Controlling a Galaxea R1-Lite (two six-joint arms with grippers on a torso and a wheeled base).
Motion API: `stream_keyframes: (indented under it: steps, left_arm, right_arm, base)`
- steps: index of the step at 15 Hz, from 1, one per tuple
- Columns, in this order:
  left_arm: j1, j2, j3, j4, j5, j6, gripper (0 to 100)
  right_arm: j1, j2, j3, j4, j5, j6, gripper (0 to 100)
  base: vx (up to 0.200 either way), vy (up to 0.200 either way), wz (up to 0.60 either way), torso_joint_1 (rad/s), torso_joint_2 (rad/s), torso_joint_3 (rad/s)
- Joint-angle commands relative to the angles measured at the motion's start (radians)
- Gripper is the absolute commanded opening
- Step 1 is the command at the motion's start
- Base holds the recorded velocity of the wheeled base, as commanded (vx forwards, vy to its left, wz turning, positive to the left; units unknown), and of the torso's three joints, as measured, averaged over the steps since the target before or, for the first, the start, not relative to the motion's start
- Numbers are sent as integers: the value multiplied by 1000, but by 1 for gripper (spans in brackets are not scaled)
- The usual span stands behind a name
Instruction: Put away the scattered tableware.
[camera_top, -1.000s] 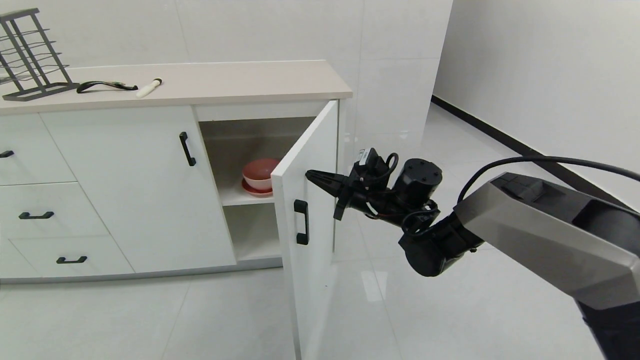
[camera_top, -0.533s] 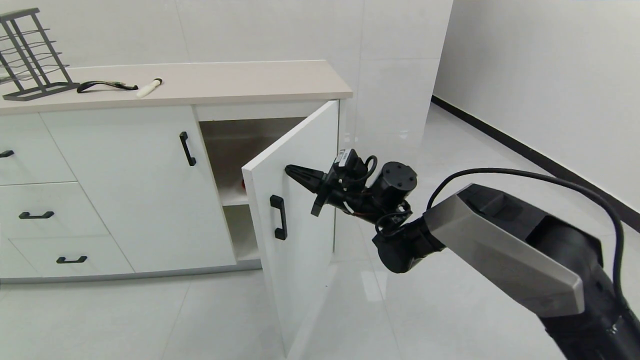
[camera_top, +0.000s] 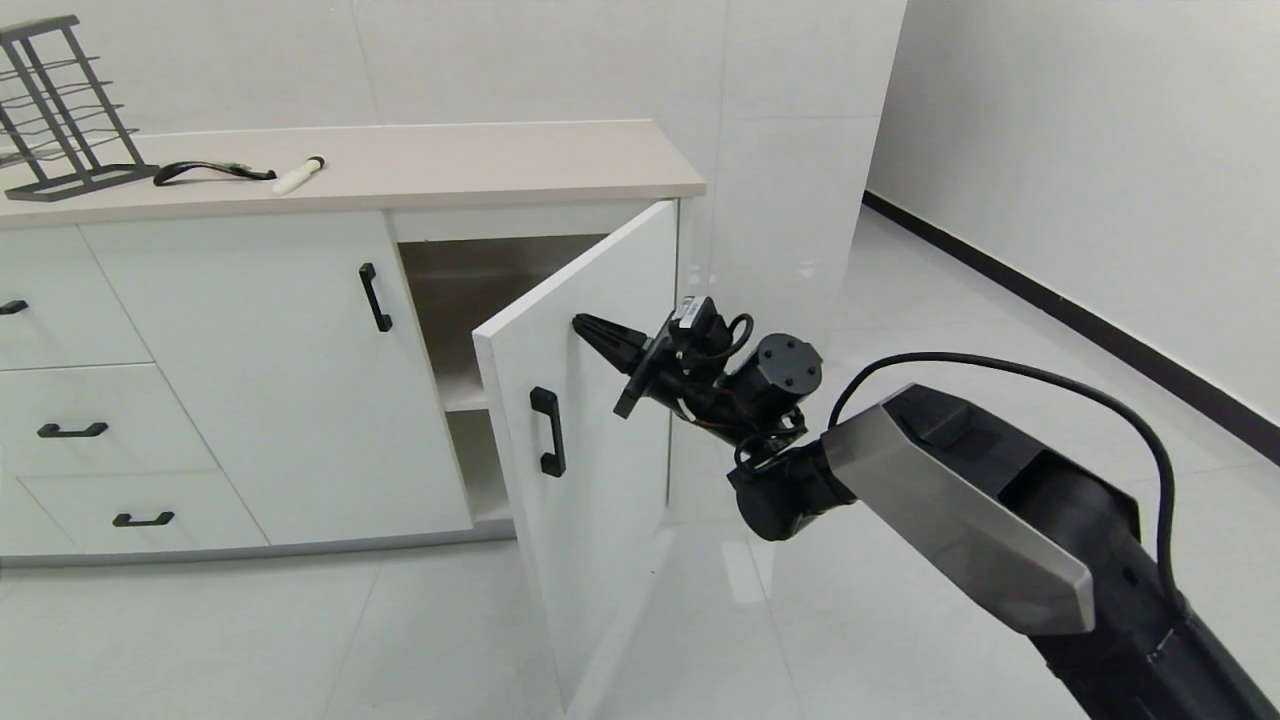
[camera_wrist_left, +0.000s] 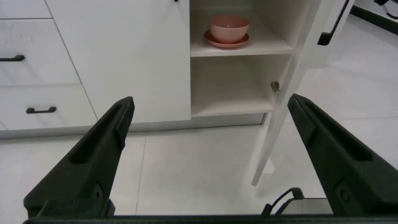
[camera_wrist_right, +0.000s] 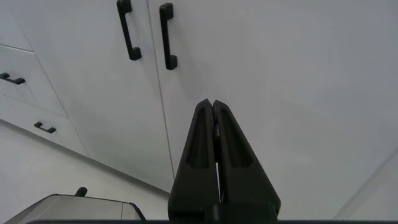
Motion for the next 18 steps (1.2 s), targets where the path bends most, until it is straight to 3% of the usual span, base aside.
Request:
stream_keyframes:
  steps: [1, 4, 6, 10, 12, 15, 18]
  left_arm:
    - [0, 1, 0, -1, 0, -2, 100]
    - [0, 1, 0, -1, -1, 0, 100]
    - [0, 1, 0, 1, -1, 0, 100]
    - [0, 1, 0, 1, -1, 0, 100]
    - [0, 1, 0, 1, -1, 0, 100]
    - [0, 1, 0, 1, -1, 1, 100]
    - [0, 1, 0, 1, -1, 1, 100]
  right_arm:
    - [-30, -148, 133, -13, 11, 11, 0]
    - [-26, -267, 467, -44, 24, 26, 0]
    - [6, -276, 513, -44, 34, 26, 0]
    - [101, -168, 371, -44, 29, 28, 0]
    - [111, -89, 236, -41, 24, 28, 0]
    - [111, -12, 79, -29, 18, 26, 0]
    - [106, -9, 61, -36, 4, 28, 0]
  base:
    - [0, 0, 0, 0, 0, 0]
    - [0, 0, 0, 0, 0, 0]
    - [0, 0, 0, 0, 0, 0]
    - [0, 50, 0, 1, 1, 2]
    - [0, 200, 0, 2, 2, 2]
    - [0, 0, 0, 0, 0, 0]
    - [0, 0, 0, 0, 0, 0]
